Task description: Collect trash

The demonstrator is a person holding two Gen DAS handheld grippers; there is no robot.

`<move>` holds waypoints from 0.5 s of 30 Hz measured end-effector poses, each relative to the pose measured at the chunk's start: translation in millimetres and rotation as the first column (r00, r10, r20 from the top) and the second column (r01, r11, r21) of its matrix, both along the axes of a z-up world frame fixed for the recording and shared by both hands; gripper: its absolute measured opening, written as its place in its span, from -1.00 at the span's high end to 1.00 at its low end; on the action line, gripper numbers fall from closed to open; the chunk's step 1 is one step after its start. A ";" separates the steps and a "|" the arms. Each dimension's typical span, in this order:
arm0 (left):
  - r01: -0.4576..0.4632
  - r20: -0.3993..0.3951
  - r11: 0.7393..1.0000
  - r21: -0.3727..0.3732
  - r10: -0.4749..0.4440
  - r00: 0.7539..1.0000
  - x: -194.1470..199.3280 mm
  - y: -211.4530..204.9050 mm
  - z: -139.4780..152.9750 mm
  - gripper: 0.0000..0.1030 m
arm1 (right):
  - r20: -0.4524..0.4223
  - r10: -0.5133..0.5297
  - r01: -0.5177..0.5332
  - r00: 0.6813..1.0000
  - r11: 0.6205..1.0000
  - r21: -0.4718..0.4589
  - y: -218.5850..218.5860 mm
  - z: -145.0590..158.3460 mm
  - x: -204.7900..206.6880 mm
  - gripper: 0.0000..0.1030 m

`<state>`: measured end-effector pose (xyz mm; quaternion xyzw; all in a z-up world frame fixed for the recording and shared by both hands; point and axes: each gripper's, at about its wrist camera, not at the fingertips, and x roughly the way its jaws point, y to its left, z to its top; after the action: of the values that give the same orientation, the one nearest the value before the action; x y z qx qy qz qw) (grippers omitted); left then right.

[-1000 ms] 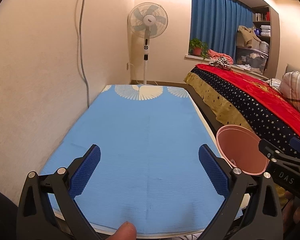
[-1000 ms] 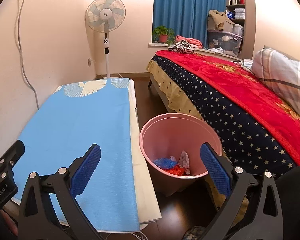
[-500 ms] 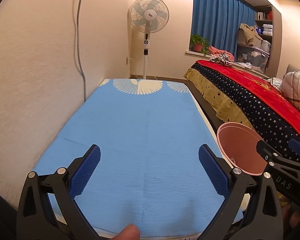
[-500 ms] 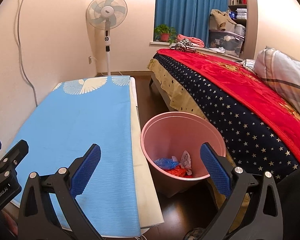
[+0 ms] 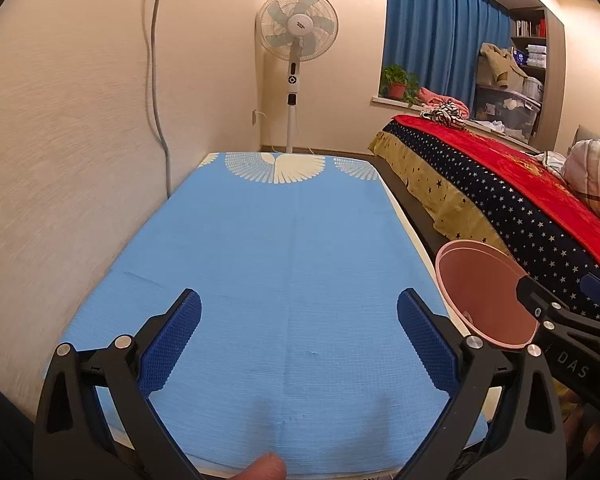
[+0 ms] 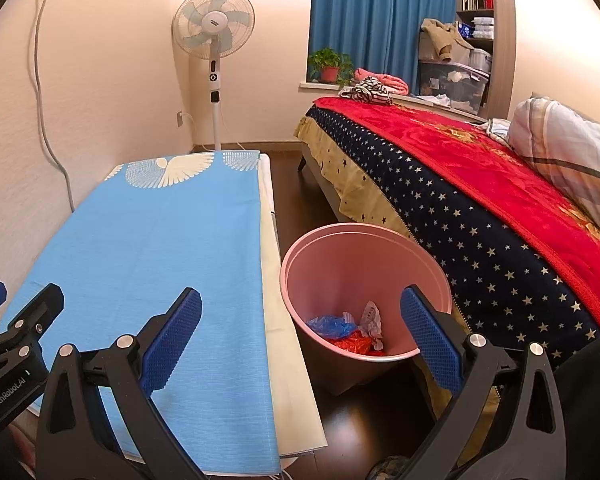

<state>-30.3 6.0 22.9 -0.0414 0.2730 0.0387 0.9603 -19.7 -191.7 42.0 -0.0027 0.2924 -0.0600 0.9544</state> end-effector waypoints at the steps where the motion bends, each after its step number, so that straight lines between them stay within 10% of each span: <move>1: -0.001 0.000 1.000 -0.001 0.001 1.000 0.0 0.1 -0.2 -0.85 | 0.001 0.000 0.000 1.000 1.000 0.000 0.1 -0.1 -0.3 -0.90; 15: 0.000 -0.002 1.000 -0.003 0.000 1.000 1.0 -0.1 -0.3 -0.85 | 0.003 -0.001 0.001 1.000 1.000 -0.003 -0.3 0.9 -1.6 -0.90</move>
<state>-29.3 5.9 22.6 -0.0430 0.2740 0.0382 0.9600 -21.3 -191.9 42.9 -0.0042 0.2909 -0.0608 0.9548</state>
